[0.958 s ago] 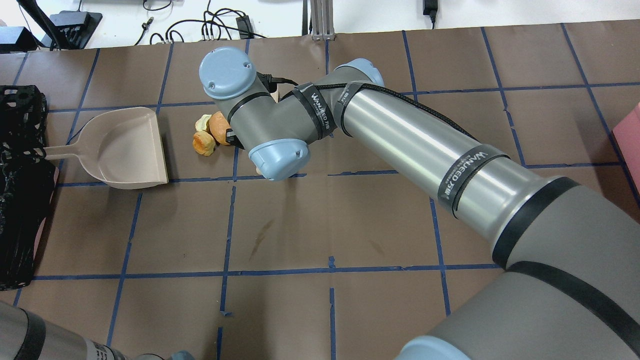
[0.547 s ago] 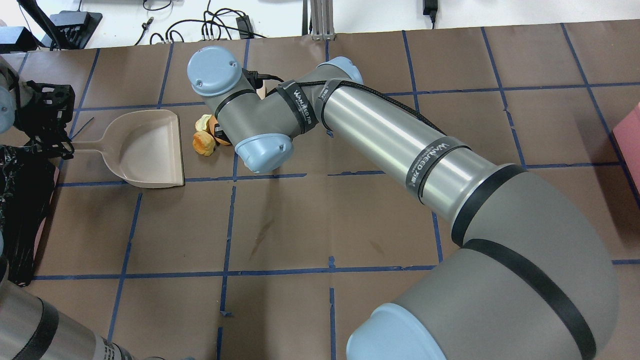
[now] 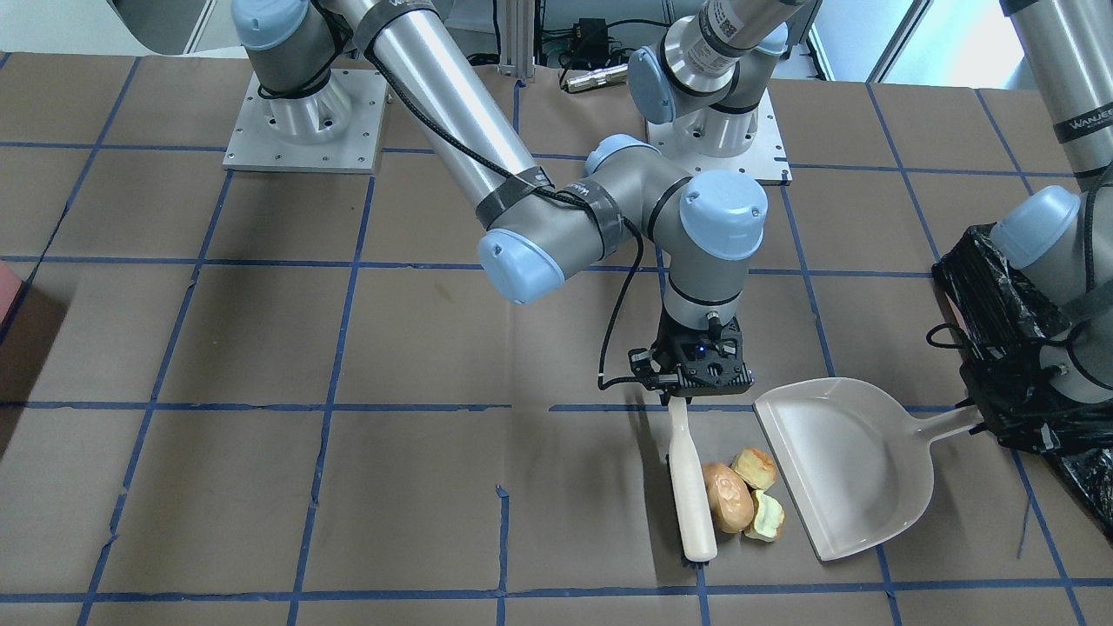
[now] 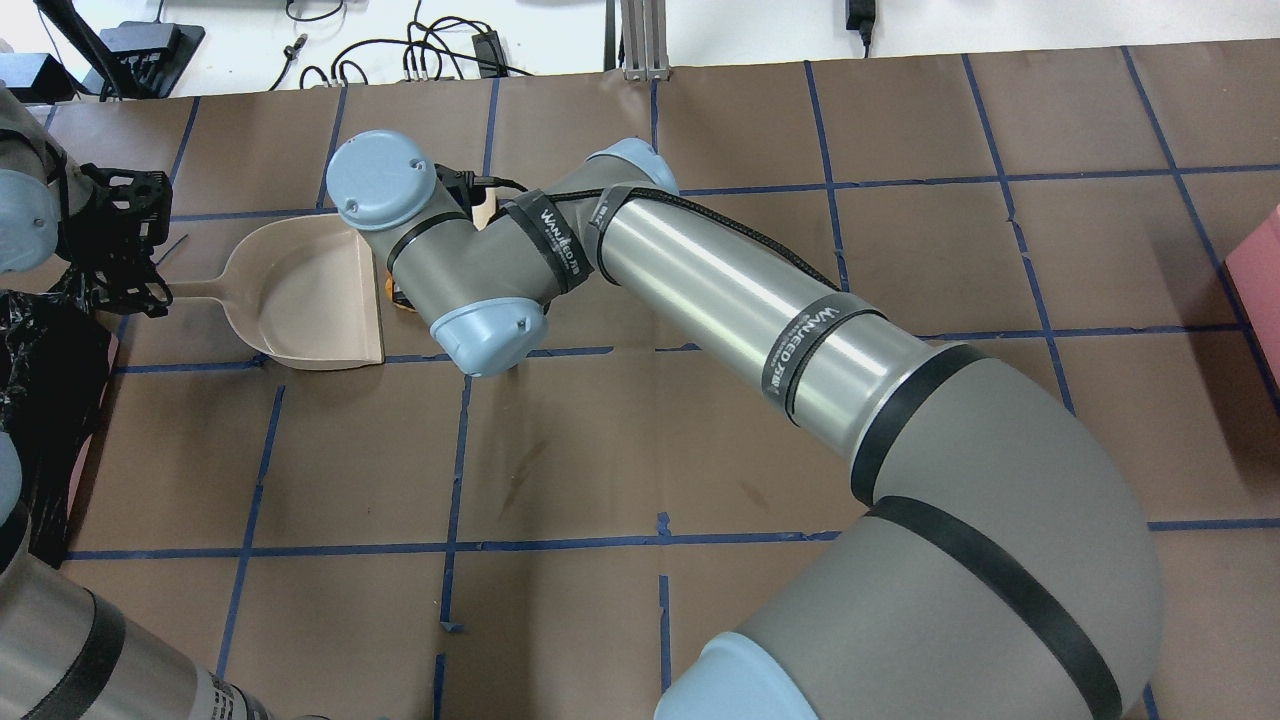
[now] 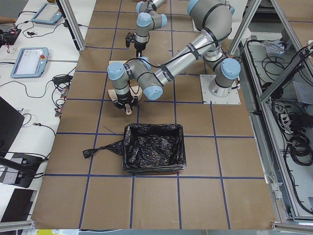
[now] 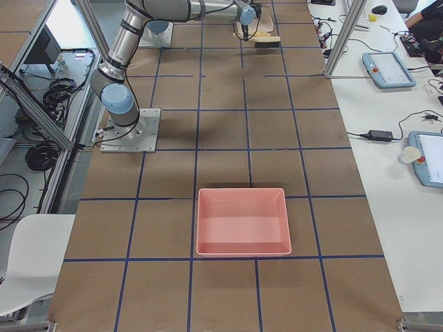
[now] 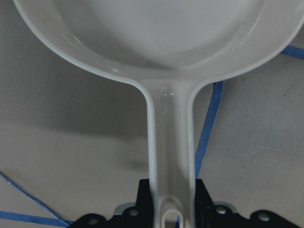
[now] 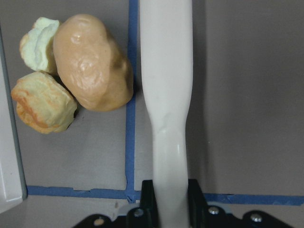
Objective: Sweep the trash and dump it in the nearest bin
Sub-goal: 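Sweep the potato and rolls into the dustpan with the right gripper's brush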
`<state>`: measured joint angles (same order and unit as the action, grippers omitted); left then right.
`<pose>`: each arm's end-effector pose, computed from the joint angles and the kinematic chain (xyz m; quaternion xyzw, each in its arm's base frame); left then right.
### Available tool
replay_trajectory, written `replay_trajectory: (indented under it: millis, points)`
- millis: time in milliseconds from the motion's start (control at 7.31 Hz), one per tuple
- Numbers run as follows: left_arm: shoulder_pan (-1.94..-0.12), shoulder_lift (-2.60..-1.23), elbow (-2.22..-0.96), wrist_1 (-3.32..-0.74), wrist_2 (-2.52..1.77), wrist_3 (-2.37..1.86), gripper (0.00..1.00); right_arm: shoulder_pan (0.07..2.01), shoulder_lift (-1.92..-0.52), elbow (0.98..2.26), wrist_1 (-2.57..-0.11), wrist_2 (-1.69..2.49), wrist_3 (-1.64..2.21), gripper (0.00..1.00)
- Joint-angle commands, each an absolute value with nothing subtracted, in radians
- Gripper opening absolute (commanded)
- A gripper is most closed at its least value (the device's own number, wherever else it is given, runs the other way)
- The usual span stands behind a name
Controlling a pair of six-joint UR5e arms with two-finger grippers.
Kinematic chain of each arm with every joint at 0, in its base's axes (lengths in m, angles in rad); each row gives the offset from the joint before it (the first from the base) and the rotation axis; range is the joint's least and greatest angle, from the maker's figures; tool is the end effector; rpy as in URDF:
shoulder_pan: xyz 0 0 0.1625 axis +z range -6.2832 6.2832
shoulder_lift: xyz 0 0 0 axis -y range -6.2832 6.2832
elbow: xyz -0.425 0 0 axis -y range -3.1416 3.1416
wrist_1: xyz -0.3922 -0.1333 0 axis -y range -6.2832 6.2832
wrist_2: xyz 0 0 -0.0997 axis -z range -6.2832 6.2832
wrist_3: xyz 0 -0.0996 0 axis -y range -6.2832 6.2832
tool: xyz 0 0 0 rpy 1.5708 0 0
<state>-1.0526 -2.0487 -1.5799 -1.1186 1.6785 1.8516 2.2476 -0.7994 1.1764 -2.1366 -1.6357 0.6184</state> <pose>0.2096 -0.6152 0.2539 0.6181 0.7840 0.0564 0.0042 0.5858 -0.5267 0.2439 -0.0260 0.9947 -0.0946 0.0311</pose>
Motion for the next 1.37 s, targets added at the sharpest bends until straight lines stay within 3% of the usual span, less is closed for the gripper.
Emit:
replay_trajectory:
  millis: [0, 547, 1231]
  points:
    - [-1.066, -2.049, -1.586, -1.12, 1.678, 1.845, 0.04, 2.305, -0.752, 1.134, -2.137, -1.634, 0.665, 0.14]
    - [-1.069, -2.048, -1.588, -1.118, 1.678, 1.842, 0.04, 2.394, -0.672, 0.941, -2.129, -1.634, 0.747, 0.15]
    - [-1.068, -2.046, -1.591, -1.118, 1.672, 1.838, 0.04, 2.369, -0.741, 0.936, -2.025, -1.651, 0.653, 0.16]
